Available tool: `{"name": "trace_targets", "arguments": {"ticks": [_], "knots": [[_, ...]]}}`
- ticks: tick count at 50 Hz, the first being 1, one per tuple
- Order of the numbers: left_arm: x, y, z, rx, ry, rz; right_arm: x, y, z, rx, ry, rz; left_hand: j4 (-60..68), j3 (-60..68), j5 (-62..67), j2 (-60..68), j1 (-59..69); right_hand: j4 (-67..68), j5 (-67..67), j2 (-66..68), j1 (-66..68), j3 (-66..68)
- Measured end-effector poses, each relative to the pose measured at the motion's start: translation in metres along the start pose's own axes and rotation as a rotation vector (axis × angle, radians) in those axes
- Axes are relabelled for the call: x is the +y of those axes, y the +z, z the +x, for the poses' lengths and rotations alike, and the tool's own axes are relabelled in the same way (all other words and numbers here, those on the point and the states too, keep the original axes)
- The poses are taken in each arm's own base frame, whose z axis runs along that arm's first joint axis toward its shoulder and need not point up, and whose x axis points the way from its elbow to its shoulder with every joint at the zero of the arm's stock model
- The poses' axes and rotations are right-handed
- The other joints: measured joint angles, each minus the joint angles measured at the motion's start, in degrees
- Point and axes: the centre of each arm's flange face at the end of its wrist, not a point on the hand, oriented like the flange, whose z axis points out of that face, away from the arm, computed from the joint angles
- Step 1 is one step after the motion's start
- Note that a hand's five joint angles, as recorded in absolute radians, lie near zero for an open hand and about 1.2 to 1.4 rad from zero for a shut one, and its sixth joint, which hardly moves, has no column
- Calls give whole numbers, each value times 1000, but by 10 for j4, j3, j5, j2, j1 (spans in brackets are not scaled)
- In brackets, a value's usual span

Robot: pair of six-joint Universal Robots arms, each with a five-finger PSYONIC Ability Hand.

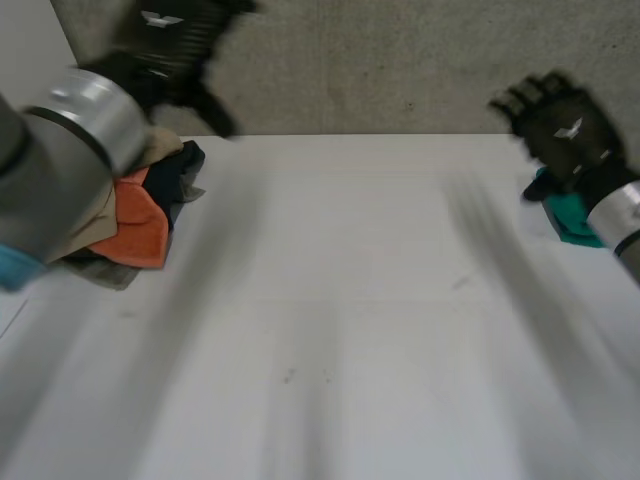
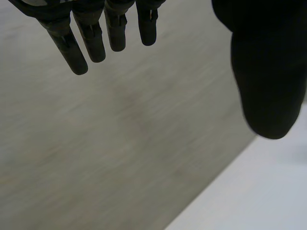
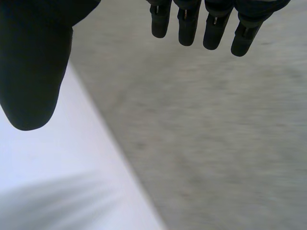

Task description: Fold the laundry.

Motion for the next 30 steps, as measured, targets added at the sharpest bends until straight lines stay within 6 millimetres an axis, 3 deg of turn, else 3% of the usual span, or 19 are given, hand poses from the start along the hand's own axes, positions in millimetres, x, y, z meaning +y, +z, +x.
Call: {"name": "trace_targets", "arguments": {"ticks": [1, 3, 4, 5, 9, 15, 17, 18, 19, 22, 23, 26, 29, 30], "knots": [[2, 1, -4, -16, 8, -5, -1, -3, -5, -24, 8, -12, 0, 0, 0, 0, 0, 0, 0, 0, 0, 0], [25, 11, -38, -131, 85, -65, -1, -16, -25, -108, 42, -82, 0, 0, 0, 0, 0, 0, 0, 0, 0, 0], [28, 13, -41, -142, 94, -74, -1, -18, -28, -121, 46, -96, 0, 0, 0, 0, 0, 0, 0, 0, 0, 0], [50, 20, -61, -196, 150, -127, 1, -25, -37, -163, 61, -152, 0, 0, 0, 0, 0, 0, 0, 0, 0, 0], [104, 37, -99, -263, 260, -237, 13, -41, -56, -244, 64, -309, 0, 0, 0, 0, 0, 0, 0, 0, 0, 0], [185, 61, -150, -323, 350, -315, 29, -50, -65, -263, 27, -428, 22, 19, 19, 25, 27, 0, 0, 0, 0, 0], [203, 66, -160, -327, 359, -317, 32, -51, -66, -260, 21, -441, 129, 121, 120, 133, 155, 0, 0, 0, 0, 0], [211, 69, -165, -326, 361, -314, 34, -51, -66, -258, 19, -446, 129, 121, 120, 133, 155, 0, 0, 0, 0, 0], [222, 73, -170, -320, 363, -309, 36, -52, -67, -255, 17, -452, 310, 300, 283, 318, 361, 0, 0, 0, 0, 0], [232, 77, -173, -307, 361, -298, 38, -53, -67, -250, 16, -456, 411, 398, 377, 407, 450, 0, 0, 0, 0, 0], [236, 80, -173, -296, 356, -289, 40, -54, -68, -246, 17, -458, 544, 513, 507, 539, 531, 0, 0, 0, 0, 0], [230, 84, -165, -271, 336, -258, 43, -56, -68, -239, 18, -458, 566, 532, 520, 556, 537, 0, 0, 0, 0, 0], [200, 87, -151, -252, 315, -189, 44, -56, -68, -231, 18, -455, 568, 534, 520, 556, 538, 0, 0, 0, 0, 0], [178, 88, -141, -242, 308, -137, 44, -56, -67, -225, 16, -451, 568, 536, 520, 558, 538, 0, 0, 0, 0, 0]]}}
